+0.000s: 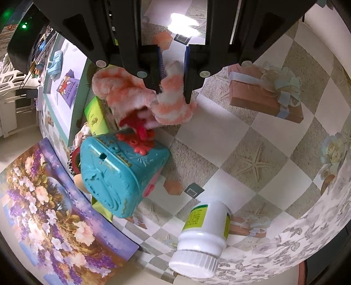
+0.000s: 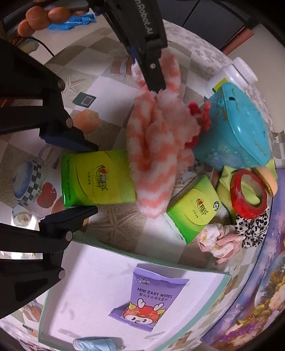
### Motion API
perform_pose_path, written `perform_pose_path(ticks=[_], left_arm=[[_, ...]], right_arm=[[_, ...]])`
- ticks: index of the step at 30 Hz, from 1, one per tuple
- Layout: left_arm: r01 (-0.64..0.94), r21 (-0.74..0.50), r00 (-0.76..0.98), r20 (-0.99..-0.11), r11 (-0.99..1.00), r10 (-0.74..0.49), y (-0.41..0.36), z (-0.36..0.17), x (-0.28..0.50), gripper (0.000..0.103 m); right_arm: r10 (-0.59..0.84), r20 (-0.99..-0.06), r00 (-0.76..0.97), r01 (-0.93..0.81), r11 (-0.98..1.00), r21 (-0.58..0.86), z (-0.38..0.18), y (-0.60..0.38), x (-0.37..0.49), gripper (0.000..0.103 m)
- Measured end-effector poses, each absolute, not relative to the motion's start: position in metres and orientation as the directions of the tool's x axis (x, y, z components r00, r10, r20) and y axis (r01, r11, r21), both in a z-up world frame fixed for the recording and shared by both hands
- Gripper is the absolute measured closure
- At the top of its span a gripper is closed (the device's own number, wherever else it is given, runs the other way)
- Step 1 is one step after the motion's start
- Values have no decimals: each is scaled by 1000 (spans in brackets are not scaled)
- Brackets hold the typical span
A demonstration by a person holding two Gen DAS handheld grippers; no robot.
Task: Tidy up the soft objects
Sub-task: 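Carry the cloth with the left tool while the right tool carries the tissue pack to the tray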
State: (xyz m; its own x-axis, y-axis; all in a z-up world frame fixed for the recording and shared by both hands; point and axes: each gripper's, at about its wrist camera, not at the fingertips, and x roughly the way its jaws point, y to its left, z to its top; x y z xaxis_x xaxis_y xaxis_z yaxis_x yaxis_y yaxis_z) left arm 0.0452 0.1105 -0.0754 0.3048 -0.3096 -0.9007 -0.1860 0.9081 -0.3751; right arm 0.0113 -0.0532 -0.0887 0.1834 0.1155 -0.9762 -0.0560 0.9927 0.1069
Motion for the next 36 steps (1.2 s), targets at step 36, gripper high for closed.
perform_pose_path(ticks=[36], left_arm=[[66, -473, 517, -737, 879, -435, 80, 8, 30, 88]], right_arm=[[147, -863, 483, 138, 961, 241, 11, -141, -12, 53]])
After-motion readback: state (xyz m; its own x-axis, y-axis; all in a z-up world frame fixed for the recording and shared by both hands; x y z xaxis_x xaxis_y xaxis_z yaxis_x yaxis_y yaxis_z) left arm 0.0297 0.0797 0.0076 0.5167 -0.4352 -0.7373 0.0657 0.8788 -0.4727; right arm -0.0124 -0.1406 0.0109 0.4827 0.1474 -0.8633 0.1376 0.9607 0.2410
